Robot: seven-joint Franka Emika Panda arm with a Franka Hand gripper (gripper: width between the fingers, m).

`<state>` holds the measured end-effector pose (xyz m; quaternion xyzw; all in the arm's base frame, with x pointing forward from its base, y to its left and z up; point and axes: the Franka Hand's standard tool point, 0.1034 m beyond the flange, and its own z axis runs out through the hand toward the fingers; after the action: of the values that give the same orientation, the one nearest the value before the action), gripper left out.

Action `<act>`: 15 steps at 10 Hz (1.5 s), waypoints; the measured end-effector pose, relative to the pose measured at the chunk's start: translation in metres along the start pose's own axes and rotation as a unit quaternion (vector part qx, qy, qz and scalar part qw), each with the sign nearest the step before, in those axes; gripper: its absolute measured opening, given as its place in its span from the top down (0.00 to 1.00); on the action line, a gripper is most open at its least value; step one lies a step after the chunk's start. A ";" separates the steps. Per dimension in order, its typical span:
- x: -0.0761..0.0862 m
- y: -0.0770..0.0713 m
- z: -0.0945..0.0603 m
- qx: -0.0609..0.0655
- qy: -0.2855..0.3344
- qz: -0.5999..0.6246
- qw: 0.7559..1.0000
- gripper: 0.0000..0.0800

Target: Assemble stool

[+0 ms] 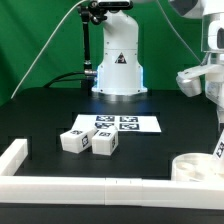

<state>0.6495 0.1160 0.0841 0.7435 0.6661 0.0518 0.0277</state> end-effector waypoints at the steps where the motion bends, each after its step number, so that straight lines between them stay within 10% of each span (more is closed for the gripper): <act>1: 0.000 0.000 0.000 0.000 0.000 0.018 1.000 0.58; 11: -0.007 0.000 0.001 0.011 0.009 0.399 0.917 0.57; 15: -0.006 0.000 0.002 0.007 0.017 0.553 0.833 0.57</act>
Offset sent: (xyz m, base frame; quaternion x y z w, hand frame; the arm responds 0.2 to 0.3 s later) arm -0.0131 -0.0107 -0.0036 0.0489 -0.0020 0.2639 0.9633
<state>0.6487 0.1104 0.0820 0.9871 0.1439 0.0668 -0.0219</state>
